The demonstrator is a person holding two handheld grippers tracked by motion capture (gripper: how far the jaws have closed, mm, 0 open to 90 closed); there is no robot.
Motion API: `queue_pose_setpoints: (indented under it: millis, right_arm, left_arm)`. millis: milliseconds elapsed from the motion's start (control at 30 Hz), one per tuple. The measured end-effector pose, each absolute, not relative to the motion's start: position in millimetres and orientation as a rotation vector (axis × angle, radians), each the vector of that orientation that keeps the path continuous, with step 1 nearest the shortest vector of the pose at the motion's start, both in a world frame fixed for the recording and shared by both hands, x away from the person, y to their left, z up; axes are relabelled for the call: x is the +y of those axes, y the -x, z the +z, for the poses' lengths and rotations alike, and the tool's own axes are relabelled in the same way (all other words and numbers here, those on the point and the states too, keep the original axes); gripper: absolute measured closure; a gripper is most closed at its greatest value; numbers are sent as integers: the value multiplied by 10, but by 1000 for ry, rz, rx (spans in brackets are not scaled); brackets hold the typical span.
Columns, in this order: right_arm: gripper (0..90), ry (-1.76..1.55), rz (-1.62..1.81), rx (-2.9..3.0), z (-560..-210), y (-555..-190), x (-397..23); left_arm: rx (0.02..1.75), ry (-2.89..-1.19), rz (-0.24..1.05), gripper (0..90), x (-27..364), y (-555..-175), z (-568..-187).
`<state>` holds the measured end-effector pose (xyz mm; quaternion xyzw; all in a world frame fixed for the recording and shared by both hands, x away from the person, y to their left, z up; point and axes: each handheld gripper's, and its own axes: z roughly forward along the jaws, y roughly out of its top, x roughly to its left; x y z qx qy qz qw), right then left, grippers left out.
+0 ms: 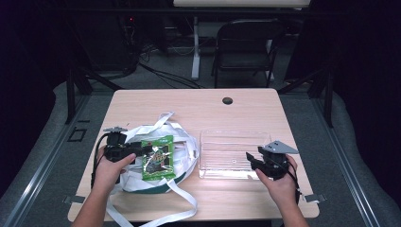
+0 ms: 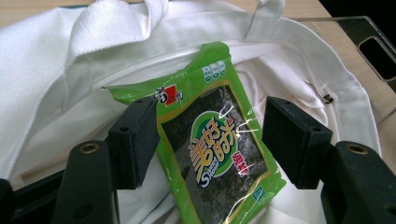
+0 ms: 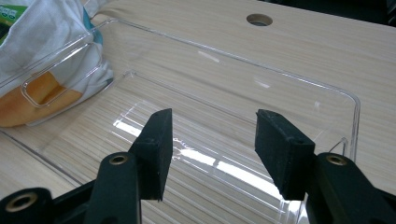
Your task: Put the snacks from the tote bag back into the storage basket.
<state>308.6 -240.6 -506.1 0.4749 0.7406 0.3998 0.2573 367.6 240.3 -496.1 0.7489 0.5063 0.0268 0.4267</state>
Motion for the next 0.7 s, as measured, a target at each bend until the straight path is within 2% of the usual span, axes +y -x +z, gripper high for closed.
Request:
queue_pose_setpoints:
  millis: [400, 700]
  right_arm:
    - [461, -1291, 1084, 2007, -5066, -3083, -2412]
    - [455, -1292, 1092, 2004, -5071, -3086, -2405]
  left_arm:
    - [1358, -1891, 74, 323, 2362, -3706, -5060]
    - [1391, -1916, 33, 318, 2315, -3762, -5174]
